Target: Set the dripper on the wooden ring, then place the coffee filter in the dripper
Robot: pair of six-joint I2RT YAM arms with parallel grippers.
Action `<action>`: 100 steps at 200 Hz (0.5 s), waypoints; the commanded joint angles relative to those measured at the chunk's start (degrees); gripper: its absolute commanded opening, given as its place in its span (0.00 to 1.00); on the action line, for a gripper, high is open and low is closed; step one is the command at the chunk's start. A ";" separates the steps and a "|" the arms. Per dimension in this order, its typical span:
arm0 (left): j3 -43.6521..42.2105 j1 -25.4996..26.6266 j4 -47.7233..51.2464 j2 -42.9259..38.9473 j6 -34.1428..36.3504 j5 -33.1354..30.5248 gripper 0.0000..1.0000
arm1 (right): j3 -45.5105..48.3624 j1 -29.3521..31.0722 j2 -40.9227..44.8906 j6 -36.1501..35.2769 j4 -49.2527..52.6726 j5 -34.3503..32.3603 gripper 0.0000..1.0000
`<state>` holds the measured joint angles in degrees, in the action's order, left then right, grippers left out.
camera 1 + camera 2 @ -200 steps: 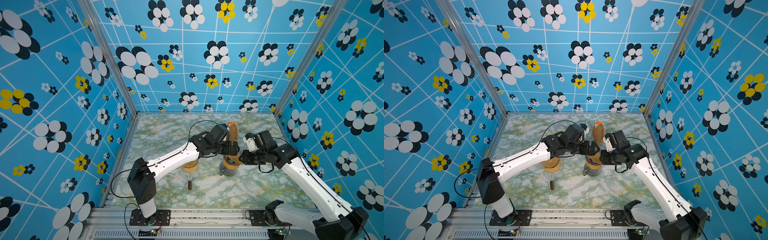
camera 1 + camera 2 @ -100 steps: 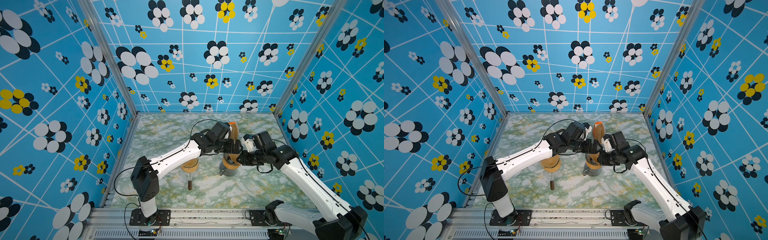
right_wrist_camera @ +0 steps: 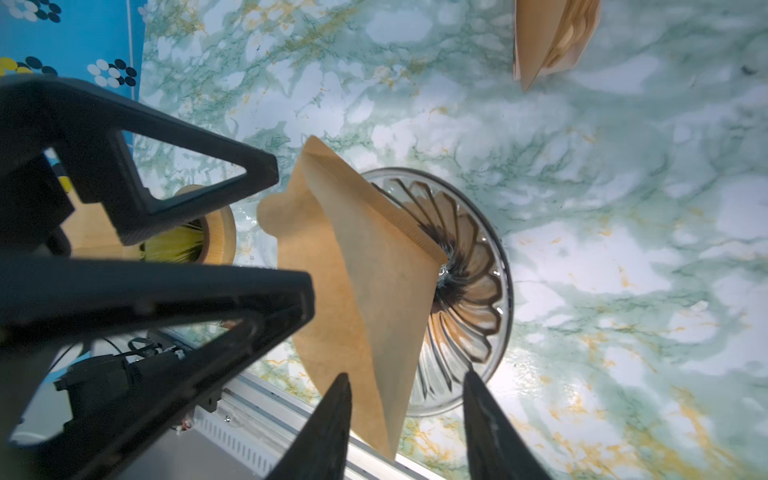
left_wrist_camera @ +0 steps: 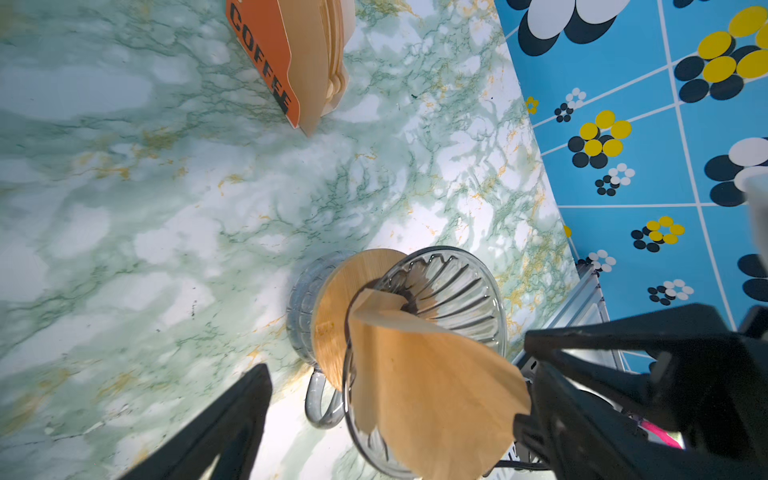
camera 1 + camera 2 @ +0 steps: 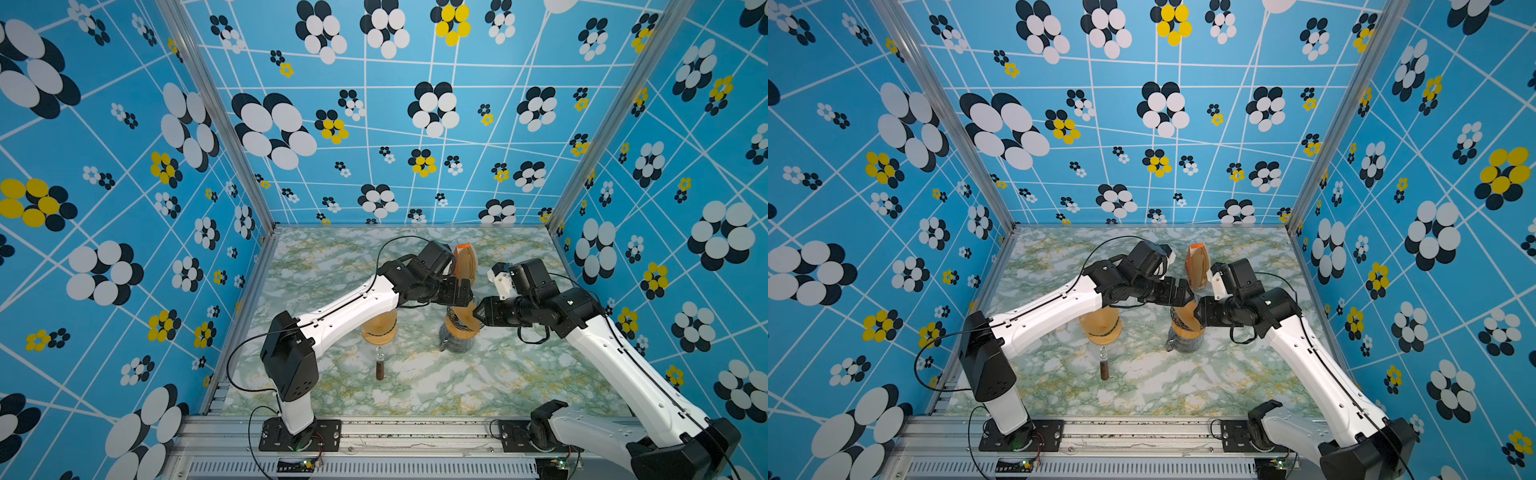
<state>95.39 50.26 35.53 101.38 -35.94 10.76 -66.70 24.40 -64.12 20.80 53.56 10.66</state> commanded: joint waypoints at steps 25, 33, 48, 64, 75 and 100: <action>1.47 -0.25 9.14 -4.22 3.64 -2.72 0.99 | -6.29 -0.41 -3.92 -7.43 7.06 -1.37 0.65; 1.09 -0.21 9.58 -4.26 3.52 -2.60 0.99 | -7.18 -0.41 -4.83 -8.03 7.73 -2.09 0.67; 0.50 -0.16 9.54 -4.35 3.04 -2.18 0.99 | -8.49 -0.41 -6.11 -9.18 8.30 -3.22 0.73; 0.32 -0.08 9.22 -3.95 1.95 -2.21 0.99 | -9.35 -0.50 -7.45 -10.42 8.24 -3.23 0.80; 0.30 -0.07 8.83 -3.50 1.43 -2.15 0.99 | -9.80 -0.58 -8.56 -10.98 8.25 -3.58 0.86; 0.56 0.43 7.68 -2.02 0.82 -2.06 0.99 | -10.03 -1.01 -10.52 -11.43 7.55 -3.92 0.97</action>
<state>95.96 50.28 43.16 98.19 -34.13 9.37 -75.29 24.10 -73.14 11.38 59.75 8.03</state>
